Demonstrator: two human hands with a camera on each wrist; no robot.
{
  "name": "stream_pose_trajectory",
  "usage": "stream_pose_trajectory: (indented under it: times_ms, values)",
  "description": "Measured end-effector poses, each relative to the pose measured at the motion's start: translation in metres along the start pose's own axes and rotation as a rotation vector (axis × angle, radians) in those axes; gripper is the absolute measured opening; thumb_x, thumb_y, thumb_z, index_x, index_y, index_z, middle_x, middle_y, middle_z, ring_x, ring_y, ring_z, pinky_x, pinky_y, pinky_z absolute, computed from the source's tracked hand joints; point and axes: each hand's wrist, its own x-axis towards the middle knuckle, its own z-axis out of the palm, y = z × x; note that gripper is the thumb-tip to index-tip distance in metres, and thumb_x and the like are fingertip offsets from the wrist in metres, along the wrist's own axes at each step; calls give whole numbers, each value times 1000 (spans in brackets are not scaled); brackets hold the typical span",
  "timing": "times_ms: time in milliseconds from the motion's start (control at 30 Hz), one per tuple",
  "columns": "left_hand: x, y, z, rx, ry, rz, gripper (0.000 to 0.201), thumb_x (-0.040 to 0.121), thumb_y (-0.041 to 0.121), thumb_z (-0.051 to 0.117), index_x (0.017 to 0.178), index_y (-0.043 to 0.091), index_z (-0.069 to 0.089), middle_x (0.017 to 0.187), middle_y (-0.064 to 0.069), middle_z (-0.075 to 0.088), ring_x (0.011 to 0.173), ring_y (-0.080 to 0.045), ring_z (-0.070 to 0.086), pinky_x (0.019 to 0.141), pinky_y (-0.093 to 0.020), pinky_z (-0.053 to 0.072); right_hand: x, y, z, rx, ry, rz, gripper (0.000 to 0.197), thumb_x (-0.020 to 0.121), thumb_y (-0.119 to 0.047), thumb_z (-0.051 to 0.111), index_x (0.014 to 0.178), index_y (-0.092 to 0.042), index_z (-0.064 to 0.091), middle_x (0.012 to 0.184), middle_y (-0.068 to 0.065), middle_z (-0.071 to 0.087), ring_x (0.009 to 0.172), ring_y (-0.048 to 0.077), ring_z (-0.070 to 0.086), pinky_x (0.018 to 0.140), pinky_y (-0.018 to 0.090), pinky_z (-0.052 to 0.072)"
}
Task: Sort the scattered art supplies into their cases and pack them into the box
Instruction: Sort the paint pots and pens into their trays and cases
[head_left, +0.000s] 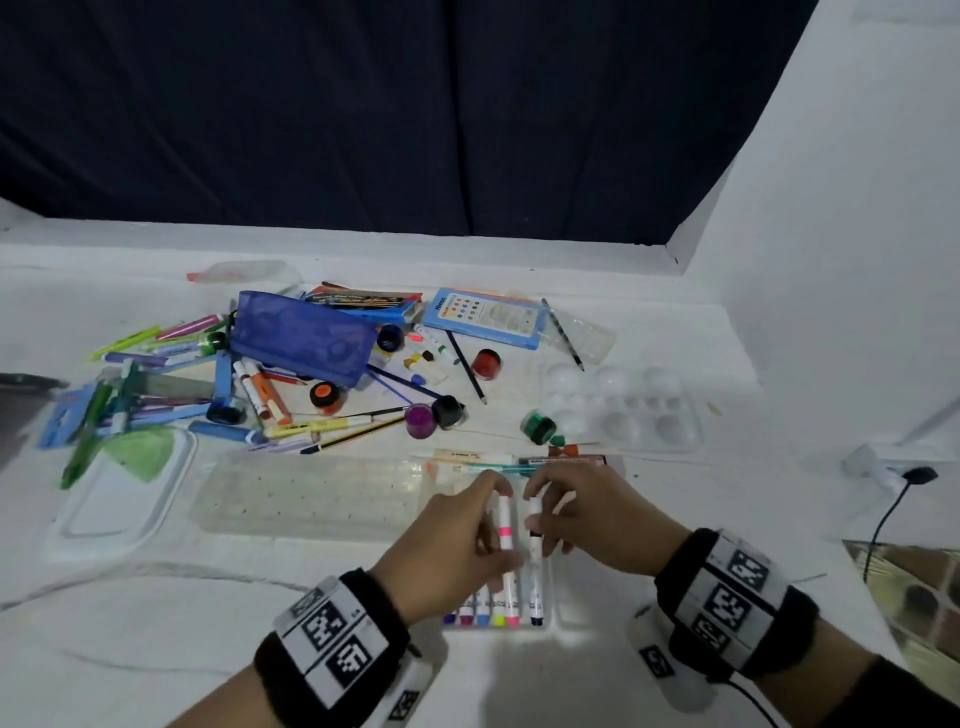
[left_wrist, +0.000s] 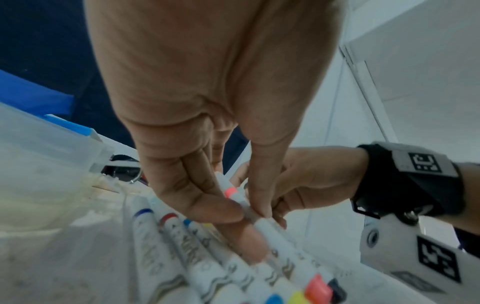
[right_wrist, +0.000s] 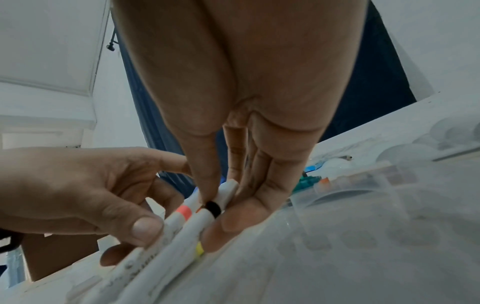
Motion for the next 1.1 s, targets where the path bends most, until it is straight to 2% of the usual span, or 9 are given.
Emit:
stream_pose_trajectory:
  times_ms: [100,167,233,333,400,467,633,800,1100]
  values:
    - [8,-2,3,93,-26,-25,58,86,33,76,134,26,46,78,5,67,56,4,58,55,-8,42,1,-1,-2,-130,-5,6,29,84,-27,77,109,-17,66,93,-4,65,67,8,69,65,16,52]
    - [10,-2,2,175,-60,-27,75,83,40,77,146,28,37,84,8,65,64,2,56,59,-8,41,0,-1,-4,-242,-15,12,46,78,-35,81,119,-23,64,106,-10,59,77,5,64,75,18,51]
    - [9,-3,-1,290,-72,-3,84,83,45,76,151,29,30,92,11,58,76,-3,53,67,-16,42,-2,2,-5,-294,-32,-1,60,73,-40,83,126,-25,59,114,-11,53,85,5,59,81,22,51]
    - [7,-4,-4,501,-74,42,75,83,54,71,146,31,37,111,8,50,97,-12,51,78,-26,42,-4,3,-3,-414,-50,-53,72,69,-48,83,132,-26,54,121,-13,49,100,4,48,92,23,44]
    - [7,-4,-3,560,-95,59,66,82,56,71,138,32,45,119,5,46,103,-15,52,80,-30,47,-6,2,2,-502,-70,-69,78,69,-52,81,136,-25,51,128,-11,49,115,8,43,102,27,38]
    - [6,-4,-2,602,-120,65,62,82,56,70,134,29,47,123,3,43,103,-16,52,80,-32,50,-8,0,7,-561,-84,-71,81,69,-54,80,138,-24,49,133,-10,48,123,11,42,106,30,37]
    - [10,-8,0,657,-87,65,66,77,57,74,131,27,50,126,5,43,103,-19,55,80,-37,53,-8,-5,10,-626,-80,-28,79,65,-56,80,133,-29,50,129,-12,51,119,12,48,99,32,42]
    - [15,-13,6,670,-61,62,75,71,55,80,131,23,49,126,4,50,105,-22,60,83,-42,55,-7,-19,14,-703,-74,3,75,64,-50,84,128,-24,52,126,-9,53,114,12,51,92,28,43]
    - [12,-14,5,620,-33,66,70,73,53,79,133,27,52,127,10,50,109,-16,56,84,-35,52,-2,-28,14,-784,-95,23,72,62,-52,85,121,-20,58,120,-5,59,108,15,57,88,30,47]
